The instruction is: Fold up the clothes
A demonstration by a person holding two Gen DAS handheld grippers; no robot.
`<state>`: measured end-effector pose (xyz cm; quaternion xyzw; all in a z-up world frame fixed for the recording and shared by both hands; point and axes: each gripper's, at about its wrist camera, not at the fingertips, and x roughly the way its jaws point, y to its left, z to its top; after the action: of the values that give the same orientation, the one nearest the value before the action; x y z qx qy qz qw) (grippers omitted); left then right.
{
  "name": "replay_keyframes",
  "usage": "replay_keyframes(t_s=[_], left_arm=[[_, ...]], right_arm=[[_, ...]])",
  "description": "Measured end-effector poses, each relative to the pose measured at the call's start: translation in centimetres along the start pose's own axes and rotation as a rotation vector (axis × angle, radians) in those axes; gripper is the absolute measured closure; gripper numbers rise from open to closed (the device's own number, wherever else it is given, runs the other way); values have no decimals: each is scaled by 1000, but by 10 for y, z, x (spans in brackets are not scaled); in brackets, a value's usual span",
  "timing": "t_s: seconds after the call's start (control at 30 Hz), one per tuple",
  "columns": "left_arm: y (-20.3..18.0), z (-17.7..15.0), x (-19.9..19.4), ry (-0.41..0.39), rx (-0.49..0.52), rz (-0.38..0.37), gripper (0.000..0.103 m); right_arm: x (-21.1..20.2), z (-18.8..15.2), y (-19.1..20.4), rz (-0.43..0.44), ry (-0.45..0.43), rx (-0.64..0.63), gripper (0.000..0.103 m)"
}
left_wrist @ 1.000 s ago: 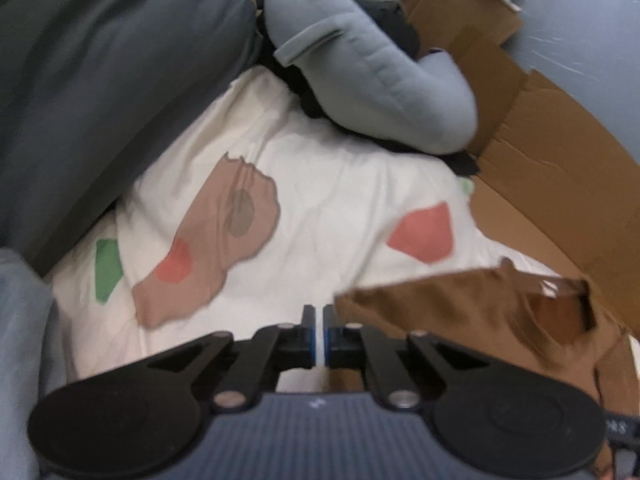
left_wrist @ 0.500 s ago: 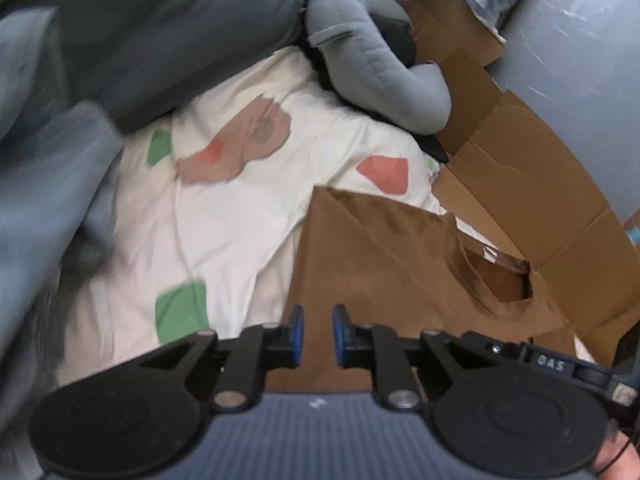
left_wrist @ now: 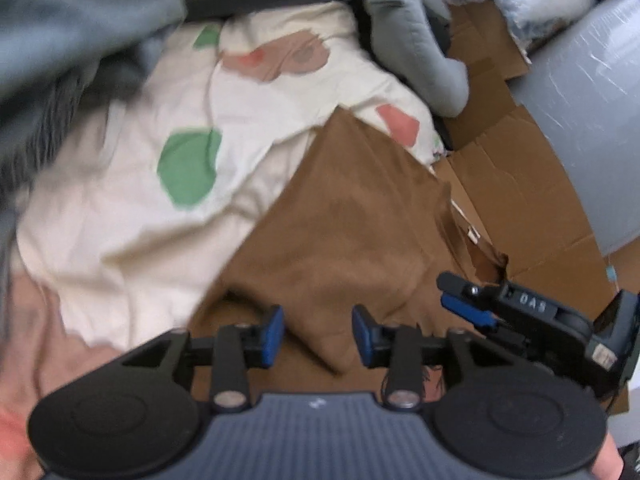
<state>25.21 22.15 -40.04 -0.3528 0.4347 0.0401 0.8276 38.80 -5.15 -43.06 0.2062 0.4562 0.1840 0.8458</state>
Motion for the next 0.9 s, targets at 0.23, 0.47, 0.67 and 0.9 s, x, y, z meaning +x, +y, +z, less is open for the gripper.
replay_keyframes(t_s=[0.23, 0.47, 0.67, 0.9], left_arm=[[11, -18, 23, -28, -38, -70, 63], [14, -21, 31, -105, -48, -145, 63], [16, -28, 36, -131, -83, -187, 68], [21, -38, 44, -71, -168, -219, 95]], right_arm=[[9, 1, -5, -8, 15, 1, 70], [23, 7, -10, -25, 18, 6, 70], [37, 13, -14, -44, 37, 28, 74], [45, 12, -13, -64, 41, 32, 80]])
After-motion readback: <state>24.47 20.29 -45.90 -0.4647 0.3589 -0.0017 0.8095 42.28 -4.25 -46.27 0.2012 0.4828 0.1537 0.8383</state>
